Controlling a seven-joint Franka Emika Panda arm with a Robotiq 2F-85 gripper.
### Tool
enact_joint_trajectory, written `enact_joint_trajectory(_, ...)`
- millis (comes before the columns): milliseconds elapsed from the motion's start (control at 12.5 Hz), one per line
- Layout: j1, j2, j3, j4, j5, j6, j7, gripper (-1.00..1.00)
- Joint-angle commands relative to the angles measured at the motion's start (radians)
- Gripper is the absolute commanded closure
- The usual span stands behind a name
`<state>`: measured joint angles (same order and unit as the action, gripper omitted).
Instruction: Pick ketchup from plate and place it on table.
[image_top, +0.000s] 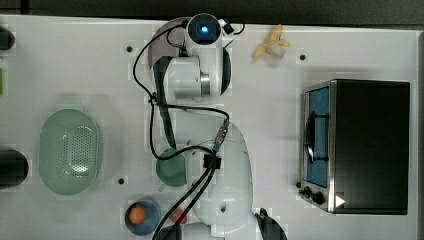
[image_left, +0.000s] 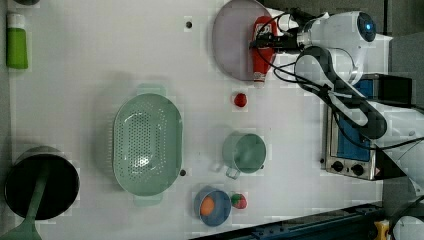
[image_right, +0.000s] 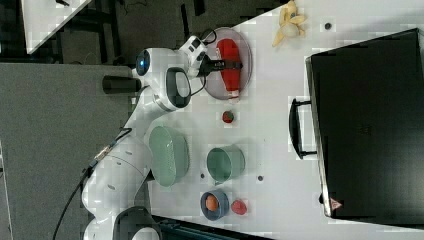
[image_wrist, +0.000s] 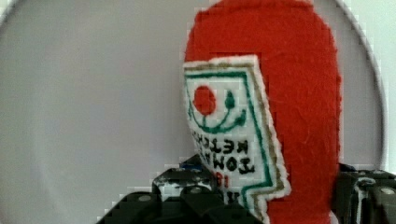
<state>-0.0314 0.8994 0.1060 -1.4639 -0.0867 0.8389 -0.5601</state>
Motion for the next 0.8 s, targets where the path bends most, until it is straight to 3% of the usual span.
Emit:
enact_joint_trajectory(80, -0.004, -0.12, 0.005, 0.018, 0.002, -0.061, -0.017, -0.27)
enact_joint_trajectory(480, -0.05, -0.355, 0.002, -0.005, 0.066, -0.377, -0.014, -0.27)
enact_joint_trajectory(800, -0.121, -0.548, -0.003, -0.14, 0.098, -0.466, -0.014, -0.27)
